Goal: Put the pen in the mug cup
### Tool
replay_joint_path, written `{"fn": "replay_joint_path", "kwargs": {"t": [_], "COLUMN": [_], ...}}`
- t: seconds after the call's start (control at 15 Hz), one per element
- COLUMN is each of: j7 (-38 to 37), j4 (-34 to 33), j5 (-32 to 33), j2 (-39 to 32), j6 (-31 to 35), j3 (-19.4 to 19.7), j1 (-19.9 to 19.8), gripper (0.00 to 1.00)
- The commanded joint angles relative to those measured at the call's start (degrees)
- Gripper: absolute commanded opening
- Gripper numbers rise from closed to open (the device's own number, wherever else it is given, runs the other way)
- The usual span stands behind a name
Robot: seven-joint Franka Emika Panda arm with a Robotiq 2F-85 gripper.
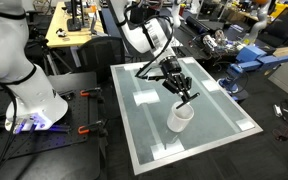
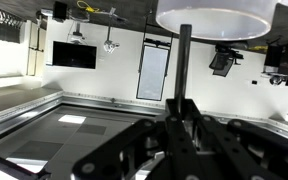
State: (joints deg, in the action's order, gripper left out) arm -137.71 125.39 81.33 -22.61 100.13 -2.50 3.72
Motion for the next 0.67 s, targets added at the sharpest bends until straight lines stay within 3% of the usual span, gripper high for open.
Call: {"fn": "replay_joint_path", "kwargs": {"t": [0.0,0.27,0.33,0.6], "j7": [-1.9,-2.0,-2.0,-2.0], "j4": [-0.7,-0.9,-0.9,-1.0], "j5": [1.9,3.4,3.6,4.9], "j2": [-1.3,-2.1,-2.1,-2.6], "j6": [-1.2,-1.1,-0.9,-0.6], "j3": [0.0,-0.1,-0.1,-0.1], "j1": [0.0,0.0,-0.1,-0.3], "gripper": [0.03,0.03,0.3,0.6]}}
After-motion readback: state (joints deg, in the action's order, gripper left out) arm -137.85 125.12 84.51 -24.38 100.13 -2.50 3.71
